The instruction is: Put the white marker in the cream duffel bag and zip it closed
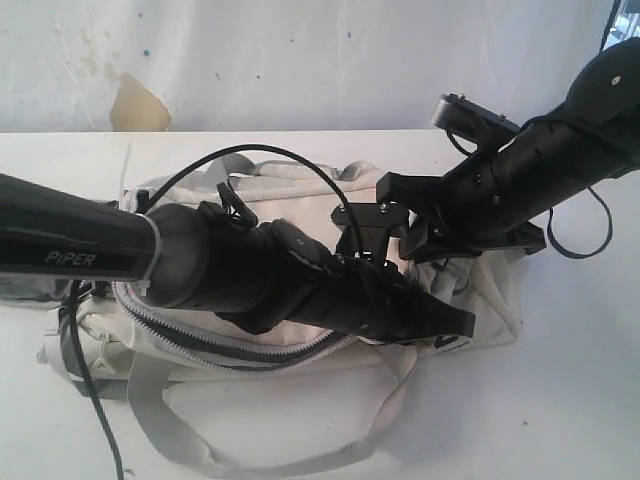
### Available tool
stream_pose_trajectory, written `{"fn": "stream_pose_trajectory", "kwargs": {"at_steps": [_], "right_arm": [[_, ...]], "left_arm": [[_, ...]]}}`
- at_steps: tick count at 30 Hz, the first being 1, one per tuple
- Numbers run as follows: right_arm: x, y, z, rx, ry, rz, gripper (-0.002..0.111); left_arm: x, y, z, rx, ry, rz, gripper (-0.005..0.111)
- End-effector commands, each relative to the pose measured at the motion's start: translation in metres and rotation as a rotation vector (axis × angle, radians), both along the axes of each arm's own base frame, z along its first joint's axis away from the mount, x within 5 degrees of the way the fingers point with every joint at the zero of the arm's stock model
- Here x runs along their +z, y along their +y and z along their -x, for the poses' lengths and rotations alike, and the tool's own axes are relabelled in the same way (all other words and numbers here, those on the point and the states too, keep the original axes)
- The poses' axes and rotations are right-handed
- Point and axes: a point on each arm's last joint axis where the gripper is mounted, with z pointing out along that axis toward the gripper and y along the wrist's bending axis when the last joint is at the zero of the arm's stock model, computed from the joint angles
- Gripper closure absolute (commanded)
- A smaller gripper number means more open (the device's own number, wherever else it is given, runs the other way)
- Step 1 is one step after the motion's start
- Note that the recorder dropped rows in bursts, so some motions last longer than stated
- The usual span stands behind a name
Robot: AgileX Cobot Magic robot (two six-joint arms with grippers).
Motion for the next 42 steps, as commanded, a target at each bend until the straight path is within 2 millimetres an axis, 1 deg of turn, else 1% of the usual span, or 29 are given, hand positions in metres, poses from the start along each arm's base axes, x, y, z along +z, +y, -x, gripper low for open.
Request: {"fn": "stream_pose_trajectory", "kwargs": {"at_steps": [1, 3, 9, 11, 18, 24, 30, 36, 39, 42], "right_arm": [[0.005, 0.0, 0.001, 0.024, -0.011, 0.004, 0.108], [0.005, -0.001, 0.001, 0.025, -0.012, 0.007, 0.108], [0.004, -0.002, 0.002, 0.037, -0.013, 0.024, 0.108], [0.003, -0.003, 0.002, 0.046, -0.018, 0.043, 0.108], [0.003, -0.004, 0.001, 0.049, -0.028, 0.059, 0.108], [-0.001, -0.005, -0.003, 0.044, -0.044, 0.086, 0.108], [-0.012, -0.008, -0.007, 0.031, -0.026, 0.133, 0.108], [-0.012, -0.008, -0.007, 0.03, -0.028, 0.133, 0.108], [-0.012, -0.009, -0.007, 0.035, -0.037, 0.145, 0.108], [-0.012, -0.009, -0.008, 0.037, -0.049, 0.155, 0.108]], "left_arm": [[0.007, -0.003, 0.004, -0.058, 0.007, 0.017, 0.106], [0.01, -0.004, 0.008, -0.104, 0.009, 0.022, 0.106], [0.028, -0.003, 0.024, -0.29, 0.029, 0.014, 0.107], [0.034, 0.0, 0.029, -0.319, 0.061, -0.001, 0.107], [0.053, 0.019, 0.047, -0.465, 0.127, -0.155, 0.107], [0.07, 0.027, 0.059, -0.538, 0.17, -0.168, 0.107], [0.073, 0.028, 0.061, -0.549, 0.17, -0.169, 0.107], [0.074, 0.028, 0.059, -0.541, 0.16, -0.165, 0.107], [0.073, 0.03, 0.063, -0.563, 0.196, -0.179, 0.107], [0.072, 0.035, 0.067, -0.607, 0.232, -0.227, 0.107]]}}
